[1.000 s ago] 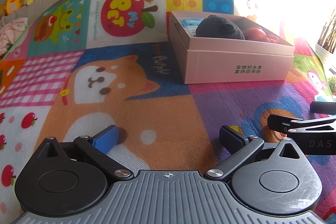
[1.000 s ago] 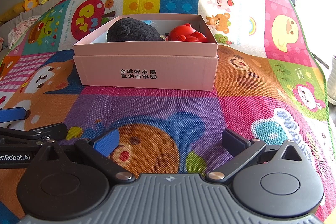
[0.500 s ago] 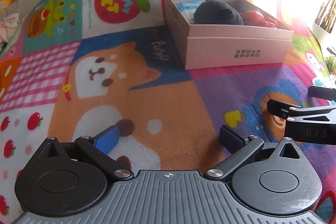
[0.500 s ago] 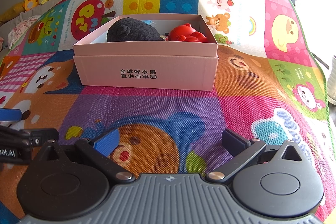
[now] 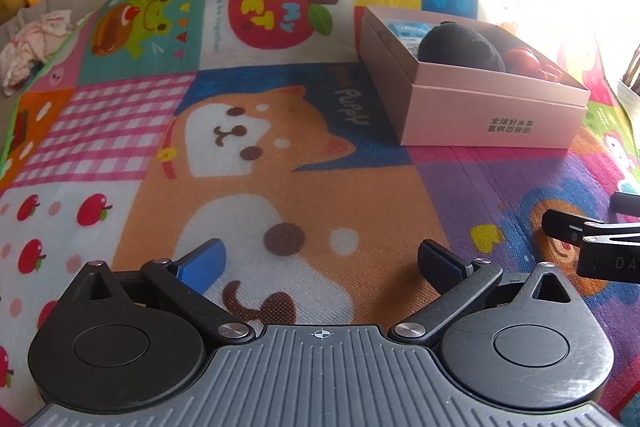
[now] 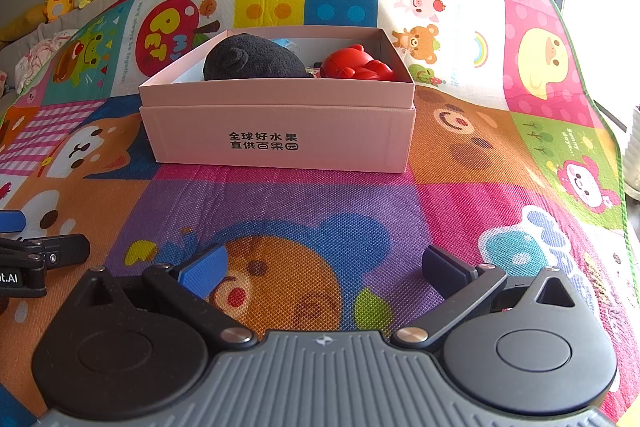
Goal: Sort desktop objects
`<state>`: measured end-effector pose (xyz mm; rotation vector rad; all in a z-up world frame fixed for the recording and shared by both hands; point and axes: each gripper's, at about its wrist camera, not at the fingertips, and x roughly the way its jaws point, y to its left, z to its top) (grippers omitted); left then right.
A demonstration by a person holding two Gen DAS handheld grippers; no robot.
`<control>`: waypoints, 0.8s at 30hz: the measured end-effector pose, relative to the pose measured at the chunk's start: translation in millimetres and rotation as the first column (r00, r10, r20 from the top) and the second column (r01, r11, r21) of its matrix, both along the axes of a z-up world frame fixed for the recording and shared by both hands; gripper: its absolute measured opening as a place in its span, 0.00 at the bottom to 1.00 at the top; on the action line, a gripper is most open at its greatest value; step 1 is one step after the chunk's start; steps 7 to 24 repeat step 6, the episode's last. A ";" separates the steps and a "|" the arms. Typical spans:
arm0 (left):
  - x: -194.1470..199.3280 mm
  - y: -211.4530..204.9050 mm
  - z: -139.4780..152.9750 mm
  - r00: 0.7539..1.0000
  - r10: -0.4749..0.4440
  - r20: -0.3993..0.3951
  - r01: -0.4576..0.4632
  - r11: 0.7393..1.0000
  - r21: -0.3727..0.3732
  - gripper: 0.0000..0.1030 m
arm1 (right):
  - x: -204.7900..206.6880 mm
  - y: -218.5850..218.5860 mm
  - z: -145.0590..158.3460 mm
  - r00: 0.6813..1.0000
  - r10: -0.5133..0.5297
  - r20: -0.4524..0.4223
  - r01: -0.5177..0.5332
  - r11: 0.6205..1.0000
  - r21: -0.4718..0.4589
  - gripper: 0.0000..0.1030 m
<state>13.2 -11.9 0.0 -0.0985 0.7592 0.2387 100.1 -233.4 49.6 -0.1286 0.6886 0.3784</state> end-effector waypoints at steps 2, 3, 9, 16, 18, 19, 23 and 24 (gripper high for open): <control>0.2 -0.1 -0.1 1.000 -0.001 0.003 0.001 1.000 0.002 1.00 | 0.1 -0.2 0.0 1.000 0.000 0.000 0.000 1.000 0.000 1.00; 0.1 -0.2 -0.1 1.000 -0.001 0.006 0.001 1.000 0.000 1.00 | 0.0 0.0 0.0 1.000 0.000 0.000 0.000 1.000 0.000 1.00; -1.0 0.5 -0.3 1.000 -0.003 0.014 0.003 1.000 -0.006 1.00 | -0.3 0.9 -0.3 1.000 0.000 0.000 0.000 1.000 0.000 1.00; -1.0 0.5 -0.3 1.000 -0.003 0.014 0.003 1.000 -0.006 1.00 | -0.3 0.9 -0.3 1.000 0.000 0.000 0.000 1.000 0.000 1.00; -1.0 0.5 -0.3 1.000 -0.003 0.014 0.003 1.000 -0.006 1.00 | -0.3 0.9 -0.3 1.000 0.000 0.000 0.000 1.000 0.000 1.00; -1.0 0.5 -0.3 1.000 -0.003 0.014 0.003 1.000 -0.006 1.00 | -0.3 0.9 -0.3 1.000 0.000 0.000 0.000 1.000 0.000 1.00; -1.0 0.5 -0.3 1.000 -0.003 0.014 0.003 1.000 -0.006 1.00 | -0.3 0.9 -0.3 1.000 0.000 0.000 0.000 1.000 0.000 1.00; -1.0 0.5 -0.3 1.000 -0.003 0.014 0.003 1.000 -0.006 1.00 | -0.3 0.9 -0.3 1.000 0.000 0.000 0.000 1.000 0.000 1.00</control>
